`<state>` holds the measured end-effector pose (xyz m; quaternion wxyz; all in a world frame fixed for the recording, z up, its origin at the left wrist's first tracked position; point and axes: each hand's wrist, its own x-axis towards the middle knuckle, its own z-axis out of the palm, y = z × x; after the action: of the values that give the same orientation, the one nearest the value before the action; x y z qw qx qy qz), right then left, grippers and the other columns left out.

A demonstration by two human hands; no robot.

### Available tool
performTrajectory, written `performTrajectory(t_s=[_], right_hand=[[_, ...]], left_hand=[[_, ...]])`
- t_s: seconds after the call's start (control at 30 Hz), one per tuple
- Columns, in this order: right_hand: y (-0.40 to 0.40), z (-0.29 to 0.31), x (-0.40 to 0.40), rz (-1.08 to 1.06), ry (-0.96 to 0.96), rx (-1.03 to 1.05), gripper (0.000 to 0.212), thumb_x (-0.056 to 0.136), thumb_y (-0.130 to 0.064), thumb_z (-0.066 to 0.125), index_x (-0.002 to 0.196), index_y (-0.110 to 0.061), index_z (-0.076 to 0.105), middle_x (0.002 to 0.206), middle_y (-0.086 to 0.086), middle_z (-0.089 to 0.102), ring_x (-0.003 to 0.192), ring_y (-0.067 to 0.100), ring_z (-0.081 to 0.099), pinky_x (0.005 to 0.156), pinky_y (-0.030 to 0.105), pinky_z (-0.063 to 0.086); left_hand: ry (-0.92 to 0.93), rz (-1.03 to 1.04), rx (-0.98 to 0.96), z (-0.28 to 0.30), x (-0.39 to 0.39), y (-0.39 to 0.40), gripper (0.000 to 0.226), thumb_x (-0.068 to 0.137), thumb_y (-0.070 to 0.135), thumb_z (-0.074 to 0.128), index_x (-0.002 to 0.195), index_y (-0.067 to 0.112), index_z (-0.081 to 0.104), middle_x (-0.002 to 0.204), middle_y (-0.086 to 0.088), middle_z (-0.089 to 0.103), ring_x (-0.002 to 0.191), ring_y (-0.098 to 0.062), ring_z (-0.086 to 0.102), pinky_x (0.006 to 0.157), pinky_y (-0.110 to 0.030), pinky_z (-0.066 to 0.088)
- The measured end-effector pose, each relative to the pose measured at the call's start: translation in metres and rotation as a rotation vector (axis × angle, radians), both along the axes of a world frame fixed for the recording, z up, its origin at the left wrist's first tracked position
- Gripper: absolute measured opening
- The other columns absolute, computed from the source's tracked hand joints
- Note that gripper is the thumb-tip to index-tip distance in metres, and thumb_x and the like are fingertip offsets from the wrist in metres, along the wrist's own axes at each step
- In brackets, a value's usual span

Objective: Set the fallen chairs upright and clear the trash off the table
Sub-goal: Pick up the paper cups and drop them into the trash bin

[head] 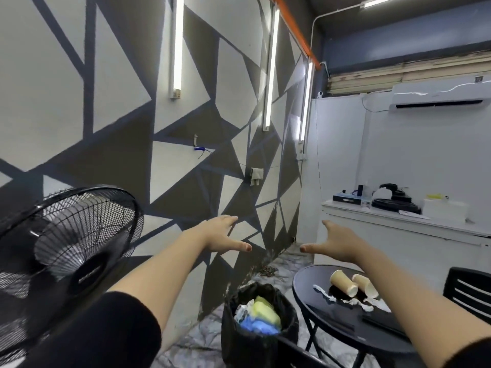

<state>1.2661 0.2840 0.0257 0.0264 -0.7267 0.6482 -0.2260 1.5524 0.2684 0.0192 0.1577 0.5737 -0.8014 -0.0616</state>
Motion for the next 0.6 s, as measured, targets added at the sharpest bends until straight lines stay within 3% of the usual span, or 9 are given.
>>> performTrajectory(t_s=[0.2,0.6], right_hand=[[-0.018,0.002,0.055,0.019,-0.049,-0.029,0.092,0.065,-0.057,0.072,0.133,-0.005,0.037,0.138,0.015,0.047,0.123,0.031,0.045,0.092,0.033,0.037],[-0.077,-0.003,0.12,0.013,-0.002,0.02,0.104,0.06,-0.067,0.069,0.132,0.0,0.035,0.138,0.017,0.045,0.123,0.033,0.044,0.097,0.04,0.039]], left_hand=[[0.031,0.029,0.019,0.016,0.059,-0.009,0.101,0.071,0.068,0.059,0.148,0.024,0.01,0.159,-0.001,0.01,0.144,-0.026,0.017,0.117,-0.046,0.02],[0.058,0.014,0.055,0.014,0.105,-0.063,0.106,0.071,0.067,0.06,0.149,0.02,0.006,0.16,-0.002,0.007,0.145,-0.022,0.013,0.116,-0.041,0.017]])
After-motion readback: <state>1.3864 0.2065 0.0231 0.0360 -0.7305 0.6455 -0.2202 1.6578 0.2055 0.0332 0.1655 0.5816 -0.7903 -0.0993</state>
